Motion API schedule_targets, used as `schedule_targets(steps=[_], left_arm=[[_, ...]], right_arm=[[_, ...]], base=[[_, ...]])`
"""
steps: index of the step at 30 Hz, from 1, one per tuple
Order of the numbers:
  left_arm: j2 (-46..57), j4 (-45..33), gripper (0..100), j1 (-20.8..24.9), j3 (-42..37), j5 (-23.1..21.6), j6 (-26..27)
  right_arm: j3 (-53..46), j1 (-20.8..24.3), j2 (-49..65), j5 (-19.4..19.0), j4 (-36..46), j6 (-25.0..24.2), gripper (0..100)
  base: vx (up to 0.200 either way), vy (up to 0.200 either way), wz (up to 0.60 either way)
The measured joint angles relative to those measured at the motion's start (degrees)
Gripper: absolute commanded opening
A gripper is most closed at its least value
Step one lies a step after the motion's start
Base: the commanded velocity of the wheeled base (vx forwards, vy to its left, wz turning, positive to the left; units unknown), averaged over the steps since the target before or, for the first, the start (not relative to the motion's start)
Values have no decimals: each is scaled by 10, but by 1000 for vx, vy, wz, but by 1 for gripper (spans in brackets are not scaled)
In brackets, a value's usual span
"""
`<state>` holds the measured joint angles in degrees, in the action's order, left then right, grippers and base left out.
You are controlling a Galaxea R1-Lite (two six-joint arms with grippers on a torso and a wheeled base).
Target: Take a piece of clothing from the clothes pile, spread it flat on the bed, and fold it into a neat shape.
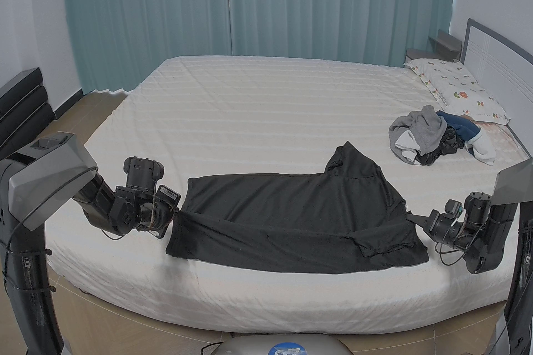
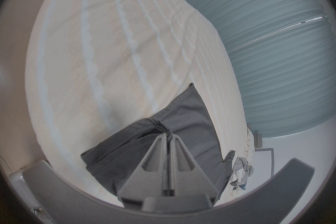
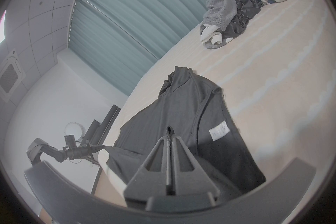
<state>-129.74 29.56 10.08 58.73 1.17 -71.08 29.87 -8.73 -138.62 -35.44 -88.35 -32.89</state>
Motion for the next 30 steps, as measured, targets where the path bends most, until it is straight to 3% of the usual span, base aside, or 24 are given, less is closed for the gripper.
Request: schedule_targets(steps=[9, 30], left_arm=[[58, 1, 0, 0, -87, 0, 67], [154, 0, 0, 16, -183, -1, 121]], right_arm=[[-91, -41, 93, -74, -7, 4, 0], [-220, -90, 208, -78, -6, 14, 0]], base=[[0, 0, 0], [0, 0, 0]])
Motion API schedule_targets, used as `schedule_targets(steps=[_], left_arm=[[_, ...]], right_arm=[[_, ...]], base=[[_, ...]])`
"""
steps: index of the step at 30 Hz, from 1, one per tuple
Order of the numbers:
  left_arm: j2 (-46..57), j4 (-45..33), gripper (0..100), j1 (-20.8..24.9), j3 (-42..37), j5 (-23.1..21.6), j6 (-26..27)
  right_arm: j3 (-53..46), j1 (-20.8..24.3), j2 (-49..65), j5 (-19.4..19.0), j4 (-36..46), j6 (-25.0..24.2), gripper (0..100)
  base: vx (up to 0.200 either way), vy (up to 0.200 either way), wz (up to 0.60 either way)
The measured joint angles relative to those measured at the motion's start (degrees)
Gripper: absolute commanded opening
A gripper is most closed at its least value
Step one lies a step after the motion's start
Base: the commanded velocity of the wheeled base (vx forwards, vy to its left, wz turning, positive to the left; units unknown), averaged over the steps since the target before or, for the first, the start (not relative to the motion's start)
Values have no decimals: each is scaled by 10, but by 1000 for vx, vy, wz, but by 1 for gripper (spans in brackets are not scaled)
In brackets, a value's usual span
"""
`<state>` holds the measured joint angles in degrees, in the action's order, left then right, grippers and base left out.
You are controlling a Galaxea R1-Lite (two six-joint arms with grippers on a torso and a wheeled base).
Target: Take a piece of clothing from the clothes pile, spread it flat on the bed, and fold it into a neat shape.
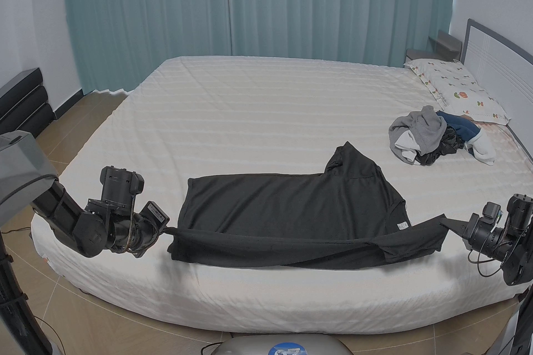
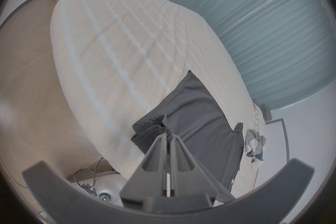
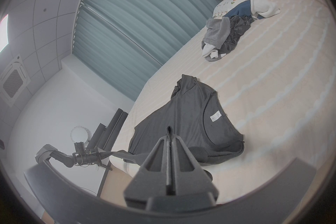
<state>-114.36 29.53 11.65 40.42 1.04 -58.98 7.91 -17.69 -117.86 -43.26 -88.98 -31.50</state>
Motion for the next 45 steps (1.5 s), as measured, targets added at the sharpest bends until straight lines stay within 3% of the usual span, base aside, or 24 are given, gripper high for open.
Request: schedule_targets(steps=[21, 26, 41, 45], left_arm=[[62, -10, 0, 2, -105, 8, 57], [66, -21, 0, 3, -113, 8, 63], [70, -54, 0, 18, -138, 9, 93], [70, -56, 0, 21, -140, 8, 99]], right_arm=[[-68, -26, 19, -5, 5, 80, 0], [-69, -29, 22, -3, 43, 88, 0], [-69, -35, 42, 3, 189, 192, 0], [-69, -39, 47, 3, 193, 202, 0]], base=[[0, 0, 0], [0, 0, 0], [0, 0, 0], [0, 0, 0]])
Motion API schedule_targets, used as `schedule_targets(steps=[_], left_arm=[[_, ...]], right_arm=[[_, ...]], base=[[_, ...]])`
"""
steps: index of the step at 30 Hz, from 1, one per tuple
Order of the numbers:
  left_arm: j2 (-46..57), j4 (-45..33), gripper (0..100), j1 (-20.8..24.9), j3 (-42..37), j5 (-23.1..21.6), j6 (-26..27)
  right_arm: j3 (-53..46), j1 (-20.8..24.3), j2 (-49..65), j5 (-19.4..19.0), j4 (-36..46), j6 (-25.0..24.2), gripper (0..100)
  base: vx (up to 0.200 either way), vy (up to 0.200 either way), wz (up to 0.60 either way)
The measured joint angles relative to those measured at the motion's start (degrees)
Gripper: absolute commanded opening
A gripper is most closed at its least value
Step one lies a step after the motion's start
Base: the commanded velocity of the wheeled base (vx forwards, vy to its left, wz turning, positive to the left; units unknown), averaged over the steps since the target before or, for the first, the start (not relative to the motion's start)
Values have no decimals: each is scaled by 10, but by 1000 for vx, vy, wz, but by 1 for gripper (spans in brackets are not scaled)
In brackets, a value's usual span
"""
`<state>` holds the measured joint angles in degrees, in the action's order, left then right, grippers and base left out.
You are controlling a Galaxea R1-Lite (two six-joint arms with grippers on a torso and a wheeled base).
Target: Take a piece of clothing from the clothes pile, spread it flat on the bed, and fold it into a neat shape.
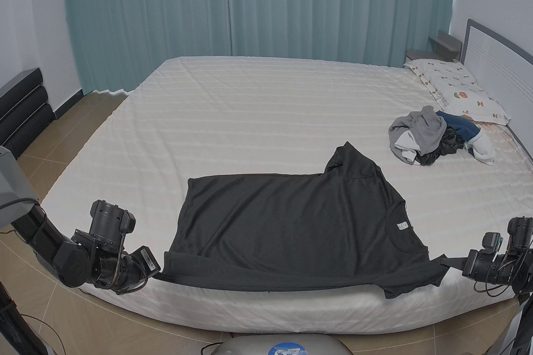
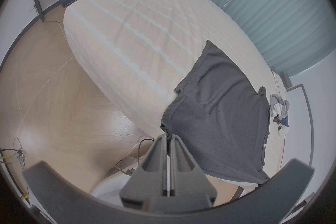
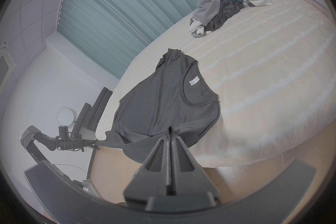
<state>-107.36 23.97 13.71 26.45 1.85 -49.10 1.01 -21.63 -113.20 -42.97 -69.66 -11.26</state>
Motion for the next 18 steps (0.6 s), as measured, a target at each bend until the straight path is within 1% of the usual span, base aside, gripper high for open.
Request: schedule_targets(steps=[8, 12, 18], left_arm=[[-12, -1, 0, -4, 45, -2, -2], [-26, -1, 0, -7, 79, -4, -9], [-61, -1, 0, -10, 134, -3, -31]], right_arm=[[23, 3, -20, 1, -11, -3, 0], [56, 12, -38, 11, -13, -9, 0], [115, 43, -63, 42, -11, -51, 0]], base=[[0, 0, 0], [0, 0, 0], [0, 0, 0]])
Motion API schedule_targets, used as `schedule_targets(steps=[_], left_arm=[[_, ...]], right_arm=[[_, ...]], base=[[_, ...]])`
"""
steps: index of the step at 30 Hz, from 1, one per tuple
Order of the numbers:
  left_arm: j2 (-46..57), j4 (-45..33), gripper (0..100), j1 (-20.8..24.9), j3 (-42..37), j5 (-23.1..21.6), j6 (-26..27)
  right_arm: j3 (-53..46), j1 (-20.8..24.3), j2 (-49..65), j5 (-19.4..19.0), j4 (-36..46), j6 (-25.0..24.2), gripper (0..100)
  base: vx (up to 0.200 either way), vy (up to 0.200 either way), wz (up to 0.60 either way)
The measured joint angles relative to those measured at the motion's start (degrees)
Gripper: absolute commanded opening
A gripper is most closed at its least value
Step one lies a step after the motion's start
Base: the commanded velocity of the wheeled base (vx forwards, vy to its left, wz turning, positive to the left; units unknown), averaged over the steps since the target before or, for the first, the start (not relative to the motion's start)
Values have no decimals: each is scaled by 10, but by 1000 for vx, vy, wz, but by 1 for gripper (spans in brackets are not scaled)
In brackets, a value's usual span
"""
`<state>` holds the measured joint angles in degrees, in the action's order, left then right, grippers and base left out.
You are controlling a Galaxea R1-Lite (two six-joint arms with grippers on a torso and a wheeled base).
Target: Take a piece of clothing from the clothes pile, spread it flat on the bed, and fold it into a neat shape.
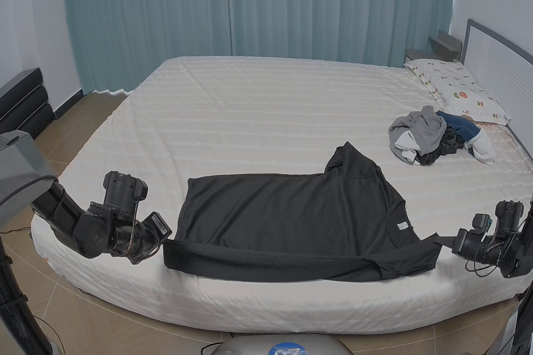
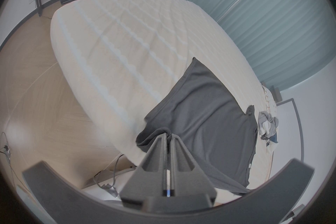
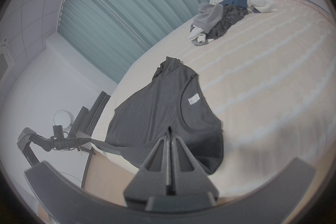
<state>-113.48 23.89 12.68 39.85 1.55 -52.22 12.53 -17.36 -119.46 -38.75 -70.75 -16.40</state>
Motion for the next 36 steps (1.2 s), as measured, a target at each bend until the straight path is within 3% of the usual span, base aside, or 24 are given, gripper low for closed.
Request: schedule_targets(steps=[13, 36], left_arm=[[-97, 0, 0, -21, 103, -1, -9], [-169, 0, 0, -22, 202, 0, -46]], right_arm=[[134, 62, -62, 64, 8, -51, 0], [263, 88, -155, 70, 4, -142, 0]], base=[[0, 0, 0], [0, 0, 0]])
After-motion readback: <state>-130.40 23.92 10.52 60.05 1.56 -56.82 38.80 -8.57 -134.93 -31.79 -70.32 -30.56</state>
